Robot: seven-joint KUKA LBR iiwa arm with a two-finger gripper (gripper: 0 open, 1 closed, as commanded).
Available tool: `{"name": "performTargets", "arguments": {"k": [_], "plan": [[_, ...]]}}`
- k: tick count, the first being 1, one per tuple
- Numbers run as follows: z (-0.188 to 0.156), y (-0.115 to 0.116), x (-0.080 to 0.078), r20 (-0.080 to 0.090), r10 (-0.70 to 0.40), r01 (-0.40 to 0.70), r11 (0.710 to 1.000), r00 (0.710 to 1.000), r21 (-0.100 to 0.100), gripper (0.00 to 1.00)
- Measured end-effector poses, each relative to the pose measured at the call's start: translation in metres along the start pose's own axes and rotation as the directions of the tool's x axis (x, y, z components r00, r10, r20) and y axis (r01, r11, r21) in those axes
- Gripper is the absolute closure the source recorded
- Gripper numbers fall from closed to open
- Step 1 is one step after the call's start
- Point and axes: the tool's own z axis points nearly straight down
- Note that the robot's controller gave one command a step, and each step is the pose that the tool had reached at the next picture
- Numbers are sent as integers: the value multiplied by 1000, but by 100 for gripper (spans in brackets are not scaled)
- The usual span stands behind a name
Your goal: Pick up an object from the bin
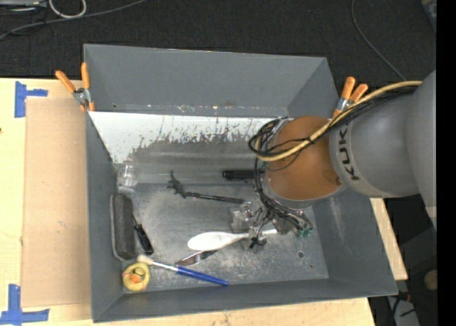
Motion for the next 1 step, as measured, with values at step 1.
{"name": "performTargets", "arguments": {"k": [1], "plan": [[-31, 1, 2, -6, 0, 0, 1000, 1000, -3, 100]]}}
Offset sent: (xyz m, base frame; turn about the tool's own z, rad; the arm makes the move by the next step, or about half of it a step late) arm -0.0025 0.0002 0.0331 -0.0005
